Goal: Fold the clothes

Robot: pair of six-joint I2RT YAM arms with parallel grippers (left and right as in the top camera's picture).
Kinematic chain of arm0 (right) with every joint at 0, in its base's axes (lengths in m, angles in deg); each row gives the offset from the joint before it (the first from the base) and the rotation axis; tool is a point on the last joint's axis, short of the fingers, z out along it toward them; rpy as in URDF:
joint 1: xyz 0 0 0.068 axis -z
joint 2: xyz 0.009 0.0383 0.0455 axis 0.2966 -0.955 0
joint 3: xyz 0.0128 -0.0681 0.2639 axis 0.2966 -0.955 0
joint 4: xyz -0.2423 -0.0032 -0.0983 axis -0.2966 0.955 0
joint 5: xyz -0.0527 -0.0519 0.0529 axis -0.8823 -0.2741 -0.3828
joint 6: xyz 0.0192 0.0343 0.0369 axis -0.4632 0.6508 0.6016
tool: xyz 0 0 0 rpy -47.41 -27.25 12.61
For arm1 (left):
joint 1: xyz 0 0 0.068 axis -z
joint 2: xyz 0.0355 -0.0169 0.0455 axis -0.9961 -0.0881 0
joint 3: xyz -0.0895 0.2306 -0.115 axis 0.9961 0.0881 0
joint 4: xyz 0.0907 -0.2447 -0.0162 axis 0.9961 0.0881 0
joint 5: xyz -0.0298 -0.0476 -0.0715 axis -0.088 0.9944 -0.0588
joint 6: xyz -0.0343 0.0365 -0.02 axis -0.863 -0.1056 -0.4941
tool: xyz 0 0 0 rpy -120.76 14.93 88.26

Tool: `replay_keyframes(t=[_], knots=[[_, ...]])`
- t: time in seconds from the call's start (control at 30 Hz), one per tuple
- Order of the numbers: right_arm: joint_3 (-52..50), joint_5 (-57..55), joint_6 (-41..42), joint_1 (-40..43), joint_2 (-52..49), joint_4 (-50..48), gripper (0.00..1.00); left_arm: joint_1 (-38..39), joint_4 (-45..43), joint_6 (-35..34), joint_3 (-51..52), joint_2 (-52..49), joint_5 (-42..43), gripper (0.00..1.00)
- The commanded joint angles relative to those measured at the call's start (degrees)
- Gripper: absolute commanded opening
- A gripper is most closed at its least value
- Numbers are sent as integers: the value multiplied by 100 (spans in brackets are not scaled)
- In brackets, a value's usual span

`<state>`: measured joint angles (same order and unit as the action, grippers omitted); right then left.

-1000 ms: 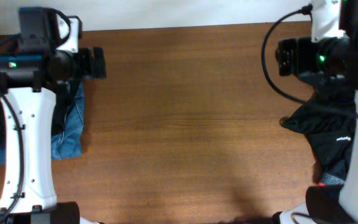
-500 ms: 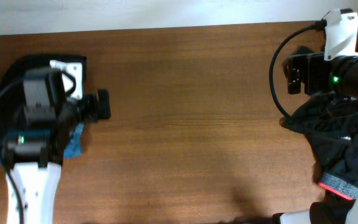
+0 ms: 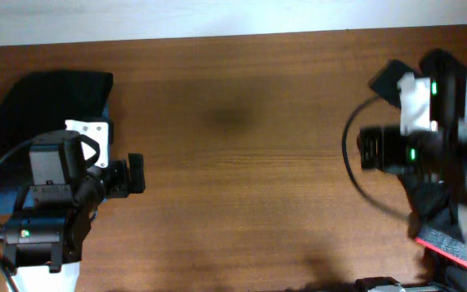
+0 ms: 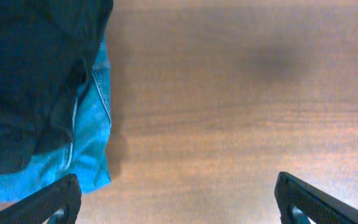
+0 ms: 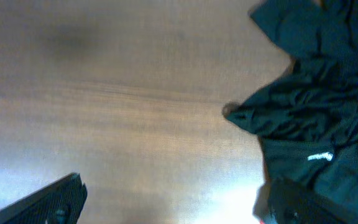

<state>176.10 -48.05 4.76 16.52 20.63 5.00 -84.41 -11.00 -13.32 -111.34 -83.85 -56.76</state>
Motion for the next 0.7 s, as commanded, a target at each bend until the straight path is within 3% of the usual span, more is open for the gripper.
replay_keyframes(t=[0.0,0.27,0.67], knots=[[-1102,-50,216,11,992,-498,99,17,98,66,66,17,-39,99],[-3016,-162,212,11,2457,-1838,99,17,103,68,66,0,-39,99],[-3187,-160,210,11,2275,-1716,99,17,103,68,66,0,-39,99]])
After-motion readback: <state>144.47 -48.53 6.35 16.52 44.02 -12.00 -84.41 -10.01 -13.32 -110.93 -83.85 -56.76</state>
